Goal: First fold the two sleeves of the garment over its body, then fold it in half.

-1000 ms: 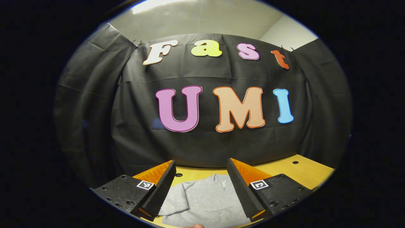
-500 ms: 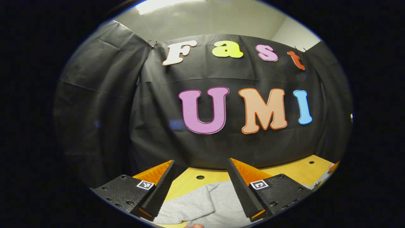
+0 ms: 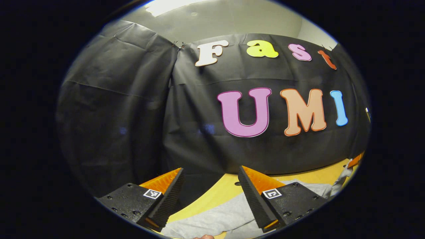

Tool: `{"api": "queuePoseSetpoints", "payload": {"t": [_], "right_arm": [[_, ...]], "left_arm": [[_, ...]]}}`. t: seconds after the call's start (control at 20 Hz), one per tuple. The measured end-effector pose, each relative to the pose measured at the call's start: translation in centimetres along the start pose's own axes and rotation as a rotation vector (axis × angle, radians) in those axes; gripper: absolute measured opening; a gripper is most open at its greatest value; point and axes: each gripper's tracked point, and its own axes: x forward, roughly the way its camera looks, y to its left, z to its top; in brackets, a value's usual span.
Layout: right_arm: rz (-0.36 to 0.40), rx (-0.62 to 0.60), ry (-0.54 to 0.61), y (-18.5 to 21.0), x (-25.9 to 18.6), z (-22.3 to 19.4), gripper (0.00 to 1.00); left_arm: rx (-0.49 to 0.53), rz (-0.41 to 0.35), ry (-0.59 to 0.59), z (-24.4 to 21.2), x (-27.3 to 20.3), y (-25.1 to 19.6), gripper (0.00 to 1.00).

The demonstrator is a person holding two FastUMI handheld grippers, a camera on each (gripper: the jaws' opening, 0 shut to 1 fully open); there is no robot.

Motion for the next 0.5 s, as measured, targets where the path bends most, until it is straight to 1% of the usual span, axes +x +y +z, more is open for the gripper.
{"api": "queuePoseSetpoints", "payload": {"t": [0.25,0.35,0.5], "right_arm": [[0.068,-0.058,0.004,5.9,4.2,0.4,0.09],[0.098,-0.076,0.013,8.4,5.4,0.0,0.09],[0.131,-0.087,0.044,11.8,7.4,-0.9,0.08]], "left_arm": [[0.011,0.068,0.021,-1.0,-0.2,4.3,0.93],[0.013,0.094,0.031,-1.4,-0.2,6.1,0.94],[0.021,0.134,0.042,-2.1,-0.6,8.5,0.94]]}}
